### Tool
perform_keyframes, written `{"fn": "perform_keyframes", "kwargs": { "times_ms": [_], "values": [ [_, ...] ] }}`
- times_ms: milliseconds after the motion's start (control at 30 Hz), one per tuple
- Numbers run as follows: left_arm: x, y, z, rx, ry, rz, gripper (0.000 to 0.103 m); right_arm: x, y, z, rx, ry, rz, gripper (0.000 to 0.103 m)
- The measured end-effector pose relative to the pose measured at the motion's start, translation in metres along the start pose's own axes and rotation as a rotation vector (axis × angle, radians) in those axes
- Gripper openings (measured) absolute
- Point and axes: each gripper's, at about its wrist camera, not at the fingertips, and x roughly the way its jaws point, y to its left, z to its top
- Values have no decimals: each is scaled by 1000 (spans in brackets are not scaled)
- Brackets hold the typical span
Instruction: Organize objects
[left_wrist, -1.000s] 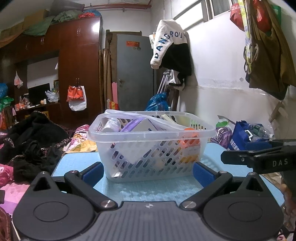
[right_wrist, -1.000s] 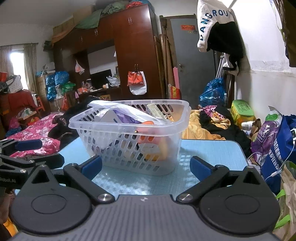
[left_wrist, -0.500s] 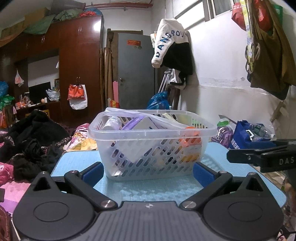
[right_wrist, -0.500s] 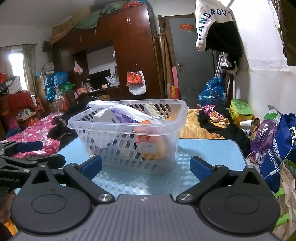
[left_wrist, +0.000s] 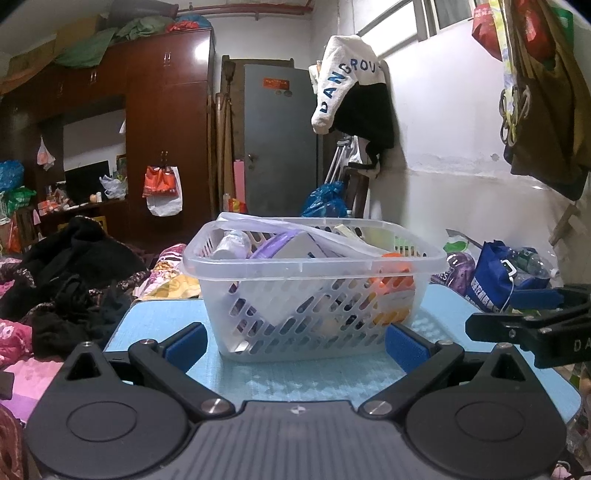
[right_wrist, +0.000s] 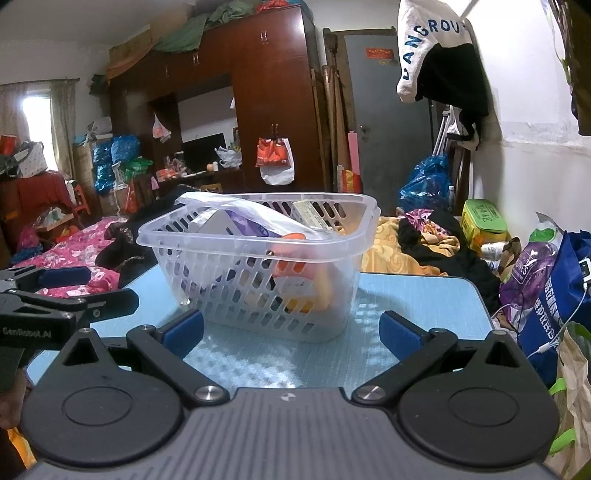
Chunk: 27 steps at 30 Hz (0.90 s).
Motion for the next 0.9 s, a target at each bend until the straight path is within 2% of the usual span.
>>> {"fn": "perform_keyframes", "kwargs": {
  "times_ms": [900],
  "values": [
    [7, -6, 1, 10, 5, -5, 103, 1, -2, -1, 3, 9, 1, 103]
  ]
}}
